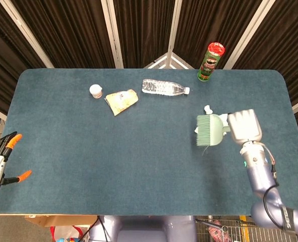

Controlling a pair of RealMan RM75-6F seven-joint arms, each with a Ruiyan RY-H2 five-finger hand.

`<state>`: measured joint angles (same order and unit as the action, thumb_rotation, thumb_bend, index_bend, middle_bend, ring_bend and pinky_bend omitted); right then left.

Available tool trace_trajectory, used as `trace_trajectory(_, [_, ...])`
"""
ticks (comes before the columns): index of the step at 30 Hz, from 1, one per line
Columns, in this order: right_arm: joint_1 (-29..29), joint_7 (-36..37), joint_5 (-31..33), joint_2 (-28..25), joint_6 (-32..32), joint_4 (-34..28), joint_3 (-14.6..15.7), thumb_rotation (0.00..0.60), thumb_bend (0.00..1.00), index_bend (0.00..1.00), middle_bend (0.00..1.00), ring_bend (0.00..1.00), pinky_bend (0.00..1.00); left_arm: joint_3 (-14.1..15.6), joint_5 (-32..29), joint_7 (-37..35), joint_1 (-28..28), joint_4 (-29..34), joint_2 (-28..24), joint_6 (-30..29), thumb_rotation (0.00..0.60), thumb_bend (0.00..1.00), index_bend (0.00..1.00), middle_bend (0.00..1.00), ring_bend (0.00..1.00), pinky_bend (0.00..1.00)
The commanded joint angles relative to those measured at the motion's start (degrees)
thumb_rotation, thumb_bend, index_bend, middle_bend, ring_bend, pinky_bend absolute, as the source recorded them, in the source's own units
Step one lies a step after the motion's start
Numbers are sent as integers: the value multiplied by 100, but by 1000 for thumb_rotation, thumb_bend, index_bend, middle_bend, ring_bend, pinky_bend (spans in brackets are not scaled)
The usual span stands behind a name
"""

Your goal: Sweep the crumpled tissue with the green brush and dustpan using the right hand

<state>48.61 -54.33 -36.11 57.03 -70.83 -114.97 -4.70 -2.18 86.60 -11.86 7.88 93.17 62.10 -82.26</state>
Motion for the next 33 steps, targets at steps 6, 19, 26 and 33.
trace_trajectory(6, [-453,1192,-737,610,151,-489,35,600,585,774,1000,1000,882,11,30,90,-9,29,35,-32,600,0,0,0,0,17])
trace_trajectory(19, [-701,959,-588,2035,-208,468,421,600,379,208,654,635,572,28,4,109,-39,-3,31,-39,600,0,0,0,0,17])
trace_trajectory(26, [-889,576,-133,2176,-548,579,548,600,327,0,277,272,355,44,5,137,-54,-2,19,-40,600,0,0,0,0,17])
trace_trajectory(33, [-1188,693,-594,1864,-803,643,791,600,327,0,185,154,226,31,15,188,-89,0,29,-125,600,0,0,0,0,17])
